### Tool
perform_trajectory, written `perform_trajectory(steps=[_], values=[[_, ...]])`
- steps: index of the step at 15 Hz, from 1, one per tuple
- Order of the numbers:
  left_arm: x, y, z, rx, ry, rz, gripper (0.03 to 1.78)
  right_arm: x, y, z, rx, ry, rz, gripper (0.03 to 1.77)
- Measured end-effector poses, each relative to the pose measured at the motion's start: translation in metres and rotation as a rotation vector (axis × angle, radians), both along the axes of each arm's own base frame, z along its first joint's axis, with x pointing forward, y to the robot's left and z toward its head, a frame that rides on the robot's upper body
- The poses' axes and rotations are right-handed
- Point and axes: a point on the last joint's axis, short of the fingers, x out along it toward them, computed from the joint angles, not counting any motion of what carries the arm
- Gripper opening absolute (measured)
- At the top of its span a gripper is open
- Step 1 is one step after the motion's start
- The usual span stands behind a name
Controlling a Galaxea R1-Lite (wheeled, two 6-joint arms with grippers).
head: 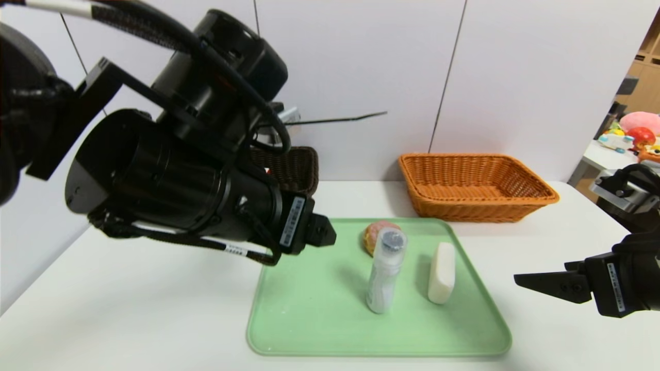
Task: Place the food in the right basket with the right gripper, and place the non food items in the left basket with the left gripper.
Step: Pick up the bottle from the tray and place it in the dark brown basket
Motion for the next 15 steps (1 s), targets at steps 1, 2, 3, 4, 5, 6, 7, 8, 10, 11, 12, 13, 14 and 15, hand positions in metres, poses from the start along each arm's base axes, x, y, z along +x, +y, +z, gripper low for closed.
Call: perform_trajectory(steps=[1,2,3,4,5,6,7,8,10,11,12,13,14,15], values=[[-0.007,0.0,-0.008,0.01,0.006,-0.018,1.69,0.0,0.0,0.0,0.0,0.001,0.0,1.7],[-0.013,0.0,-0.018,0.015,0.006,-0.043,1.69,-0.001,0.0,0.0,0.0,-0.001,0.001,1.7],[-0.019,0.0,-0.028,0.021,0.0,-0.074,1.69,-0.001,0.0,0.0,0.001,-0.003,0.001,1.7],[-0.025,-0.002,-0.037,0.015,-0.019,-0.114,1.69,-0.001,0.0,0.001,0.002,-0.005,0.0,1.7],[-0.031,-0.004,-0.044,-0.001,-0.042,-0.157,1.69,-0.002,0.0,0.001,0.003,-0.007,0.001,1.7],[-0.036,-0.006,-0.052,-0.021,-0.062,-0.207,1.69,-0.002,0.0,0.001,0.002,-0.007,0.002,1.7],[-0.041,-0.008,-0.057,-0.05,-0.074,-0.269,1.69,-0.002,0.0,0.0,0.002,-0.003,0.004,1.7],[-0.046,-0.01,-0.062,-0.094,-0.073,-0.344,1.69,-0.003,0.0,-0.001,0.001,0.001,0.005,1.7],[-0.05,-0.013,-0.066,-0.177,-0.066,-0.466,1.69,-0.004,0.0,-0.002,0.001,0.003,0.005,1.7],[-0.05,-0.015,-0.068,-0.191,-0.078,-0.498,1.69,-0.005,0.0,-0.002,0.001,0.0,0.005,1.7],[-0.049,-0.017,-0.07,-0.196,-0.098,-0.513,1.69,-0.006,-0.001,-0.001,0.002,-0.003,0.004,1.7],[-0.047,-0.02,-0.073,-0.202,-0.11,-0.521,1.69,-0.007,-0.001,-0.001,0.002,-0.005,0.005,1.7],[-0.045,-0.024,-0.077,-0.205,-0.123,-0.527,1.69,-0.008,-0.001,-0.002,0.002,-0.004,0.005,1.7],[-0.042,-0.028,-0.082,-0.207,-0.142,-0.535,1.69,-0.009,-0.001,-0.002,0.001,-0.002,0.004,1.7]])
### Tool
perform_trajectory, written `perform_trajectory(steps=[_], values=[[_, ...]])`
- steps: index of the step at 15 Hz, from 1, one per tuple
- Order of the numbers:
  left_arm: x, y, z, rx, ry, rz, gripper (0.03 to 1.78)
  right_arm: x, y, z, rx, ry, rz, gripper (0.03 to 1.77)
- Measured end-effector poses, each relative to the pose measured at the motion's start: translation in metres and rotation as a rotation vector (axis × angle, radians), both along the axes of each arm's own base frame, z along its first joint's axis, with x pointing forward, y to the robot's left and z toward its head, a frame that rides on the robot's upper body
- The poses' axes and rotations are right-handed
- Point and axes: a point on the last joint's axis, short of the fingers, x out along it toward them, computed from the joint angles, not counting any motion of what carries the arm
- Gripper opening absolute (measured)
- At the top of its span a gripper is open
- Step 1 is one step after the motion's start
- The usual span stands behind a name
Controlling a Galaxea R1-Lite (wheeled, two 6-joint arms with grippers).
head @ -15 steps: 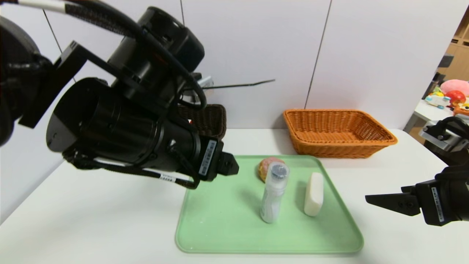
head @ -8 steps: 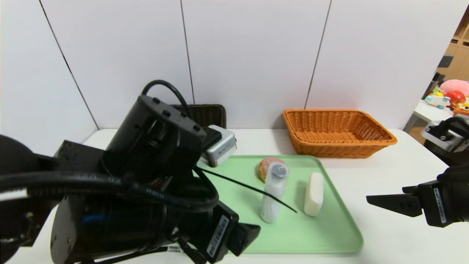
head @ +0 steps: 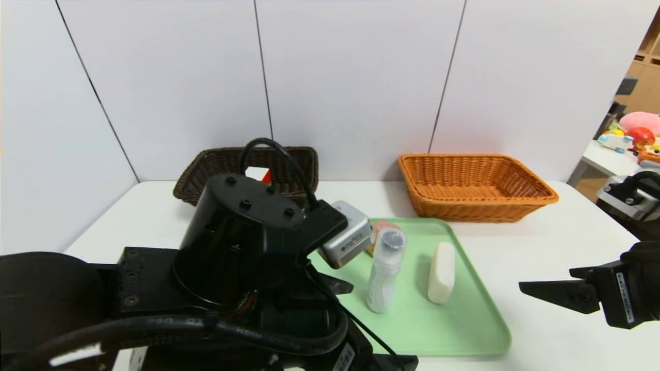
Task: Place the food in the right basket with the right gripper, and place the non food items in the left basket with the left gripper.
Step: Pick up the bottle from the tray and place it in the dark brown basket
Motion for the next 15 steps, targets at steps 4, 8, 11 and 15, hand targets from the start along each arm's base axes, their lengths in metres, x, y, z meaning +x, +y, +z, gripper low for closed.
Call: perform_trajectory(steps=[4,8,11,15], values=[[0.02,-0.012,-0.019,-0.037,-0.051,-0.015,1.69,-0.005,-0.001,0.001,0.002,-0.013,-0.001,1.7],[0.042,-0.01,-0.035,-0.064,-0.072,-0.066,1.69,-0.007,-0.002,0.0,0.002,-0.014,-0.001,1.7],[0.055,-0.014,-0.043,-0.066,-0.104,-0.056,1.69,-0.007,-0.002,0.0,-0.001,-0.014,0.003,1.7],[0.073,-0.022,-0.054,-0.075,-0.164,-0.047,1.69,-0.01,-0.002,0.001,0.0,-0.023,0.005,1.7]])
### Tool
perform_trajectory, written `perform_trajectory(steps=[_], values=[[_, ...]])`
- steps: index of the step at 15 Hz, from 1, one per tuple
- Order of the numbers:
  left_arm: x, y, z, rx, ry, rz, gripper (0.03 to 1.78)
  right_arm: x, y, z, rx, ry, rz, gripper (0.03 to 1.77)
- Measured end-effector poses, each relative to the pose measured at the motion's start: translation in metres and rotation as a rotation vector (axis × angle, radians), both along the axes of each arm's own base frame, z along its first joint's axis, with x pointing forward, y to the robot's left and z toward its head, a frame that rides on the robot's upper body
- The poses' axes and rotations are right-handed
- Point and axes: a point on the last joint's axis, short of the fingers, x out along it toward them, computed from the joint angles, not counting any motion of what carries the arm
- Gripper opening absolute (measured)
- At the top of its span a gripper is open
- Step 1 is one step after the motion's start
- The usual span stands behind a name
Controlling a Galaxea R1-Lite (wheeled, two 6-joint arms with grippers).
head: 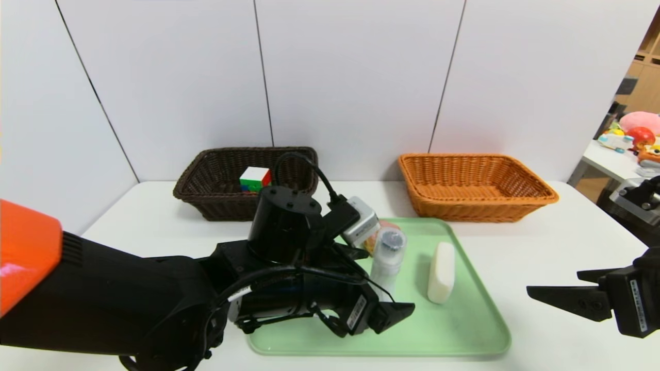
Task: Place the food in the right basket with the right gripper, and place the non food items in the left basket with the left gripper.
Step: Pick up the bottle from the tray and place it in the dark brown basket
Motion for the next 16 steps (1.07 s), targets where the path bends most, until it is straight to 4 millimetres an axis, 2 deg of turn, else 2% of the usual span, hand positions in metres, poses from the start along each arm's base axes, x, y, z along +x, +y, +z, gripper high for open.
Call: perform_trajectory(steps=[6,16], values=[[0.017,-0.014,-0.001,-0.031,-0.034,0.007,1.69,-0.001,0.0,0.0,-0.002,-0.003,0.003,1.7],[0.027,-0.021,-0.001,-0.036,-0.057,0.011,1.69,0.0,-0.001,0.001,0.004,-0.004,-0.011,1.7]])
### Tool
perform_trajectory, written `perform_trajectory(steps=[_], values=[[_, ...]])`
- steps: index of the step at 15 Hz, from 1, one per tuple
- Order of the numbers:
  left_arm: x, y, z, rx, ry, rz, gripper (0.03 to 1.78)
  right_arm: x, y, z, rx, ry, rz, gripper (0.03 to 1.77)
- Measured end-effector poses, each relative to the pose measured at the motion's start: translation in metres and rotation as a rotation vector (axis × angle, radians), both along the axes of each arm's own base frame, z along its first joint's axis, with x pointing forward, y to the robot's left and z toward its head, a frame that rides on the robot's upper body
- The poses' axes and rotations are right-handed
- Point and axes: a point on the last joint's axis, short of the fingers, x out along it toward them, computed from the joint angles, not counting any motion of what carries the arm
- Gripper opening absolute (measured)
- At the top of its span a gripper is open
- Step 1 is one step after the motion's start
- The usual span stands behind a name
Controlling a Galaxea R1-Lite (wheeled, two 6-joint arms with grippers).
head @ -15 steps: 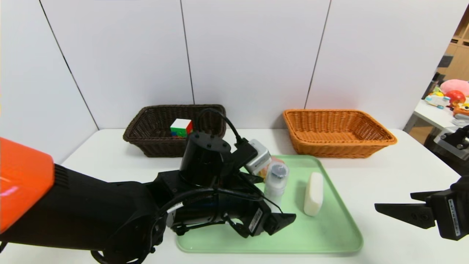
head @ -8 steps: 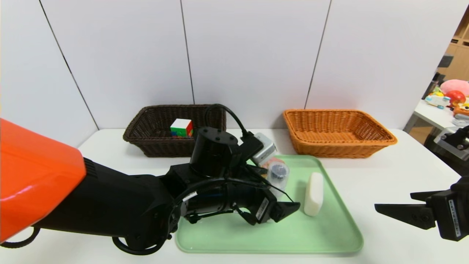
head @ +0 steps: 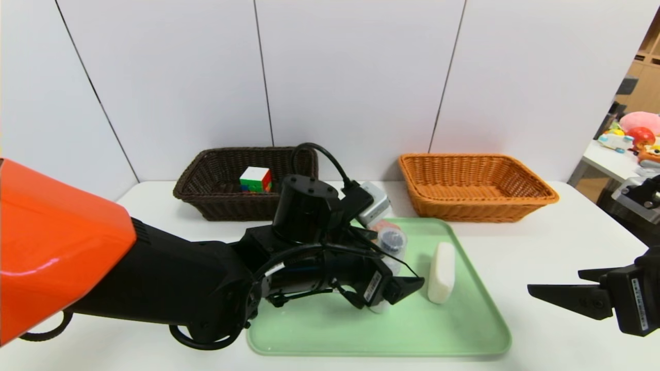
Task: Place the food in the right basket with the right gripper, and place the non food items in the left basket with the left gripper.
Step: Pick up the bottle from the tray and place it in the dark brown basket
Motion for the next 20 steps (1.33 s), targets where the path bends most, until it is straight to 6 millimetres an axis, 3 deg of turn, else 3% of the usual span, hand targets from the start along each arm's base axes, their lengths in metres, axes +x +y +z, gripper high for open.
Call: perform_trajectory(steps=[7,10,13,14,20], values=[[0.005,-0.004,-0.006,-0.023,-0.013,0.004,1.69,0.001,0.0,0.0,-0.003,0.002,-0.004,1.7],[0.006,-0.005,-0.008,-0.025,-0.016,0.004,1.19,0.001,0.0,0.0,-0.004,0.001,-0.005,1.7],[0.008,-0.004,-0.012,-0.02,-0.009,0.008,0.85,0.001,0.0,0.0,-0.004,-0.001,-0.002,1.7],[0.009,-0.004,-0.012,-0.021,-0.008,0.009,0.78,0.001,0.0,0.0,-0.003,-0.001,-0.003,1.7],[0.01,0.001,-0.004,-0.041,-0.026,0.029,0.78,-0.001,-0.001,0.0,-0.001,-0.002,-0.004,1.7]])
